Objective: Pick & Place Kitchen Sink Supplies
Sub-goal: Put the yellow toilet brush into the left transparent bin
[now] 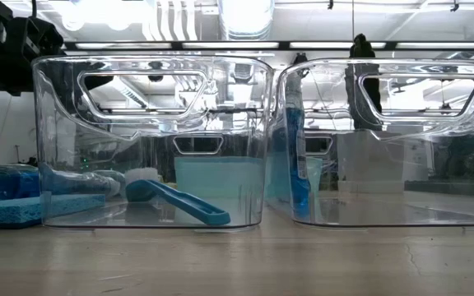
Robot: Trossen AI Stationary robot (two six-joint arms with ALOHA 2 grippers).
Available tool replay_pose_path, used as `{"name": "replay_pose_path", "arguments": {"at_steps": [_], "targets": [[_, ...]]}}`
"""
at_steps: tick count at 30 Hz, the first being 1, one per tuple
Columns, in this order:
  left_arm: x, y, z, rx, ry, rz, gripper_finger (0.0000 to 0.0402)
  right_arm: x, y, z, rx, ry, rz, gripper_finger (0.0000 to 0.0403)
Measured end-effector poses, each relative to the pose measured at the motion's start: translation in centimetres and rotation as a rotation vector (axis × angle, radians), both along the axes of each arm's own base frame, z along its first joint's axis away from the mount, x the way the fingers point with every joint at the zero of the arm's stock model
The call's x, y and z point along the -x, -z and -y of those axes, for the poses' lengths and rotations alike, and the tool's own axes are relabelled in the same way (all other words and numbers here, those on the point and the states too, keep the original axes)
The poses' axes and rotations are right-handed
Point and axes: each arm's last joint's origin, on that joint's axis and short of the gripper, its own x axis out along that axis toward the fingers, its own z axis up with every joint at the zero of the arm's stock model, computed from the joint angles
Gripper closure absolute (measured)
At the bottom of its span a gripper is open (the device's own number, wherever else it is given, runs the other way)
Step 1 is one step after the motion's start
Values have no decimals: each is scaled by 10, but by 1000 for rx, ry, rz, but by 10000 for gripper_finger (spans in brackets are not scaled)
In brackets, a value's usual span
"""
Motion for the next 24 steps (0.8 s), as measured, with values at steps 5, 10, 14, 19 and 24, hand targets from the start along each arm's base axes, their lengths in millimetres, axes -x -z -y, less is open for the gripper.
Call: {"name": "replay_pose_path", "arguments": {"at_steps": [5, 10, 14, 19, 24], "targets": [[0, 0, 0, 0, 0, 0, 401, -37, 21, 9, 42, 73, -39, 353], [0, 0, 0, 0, 0, 0, 401, -81, 26, 14, 18, 7, -118, 353], [0, 0, 0, 0, 0, 0, 401, -109, 23, 23, -146, -91, -304, 353], [0, 0, 0, 0, 0, 0, 401, -125, 20, 37, -462, -161, -636, 353], [0, 0, 0, 0, 0, 1, 401, -142, 19, 45, -556, -232, -865, 353]]}}
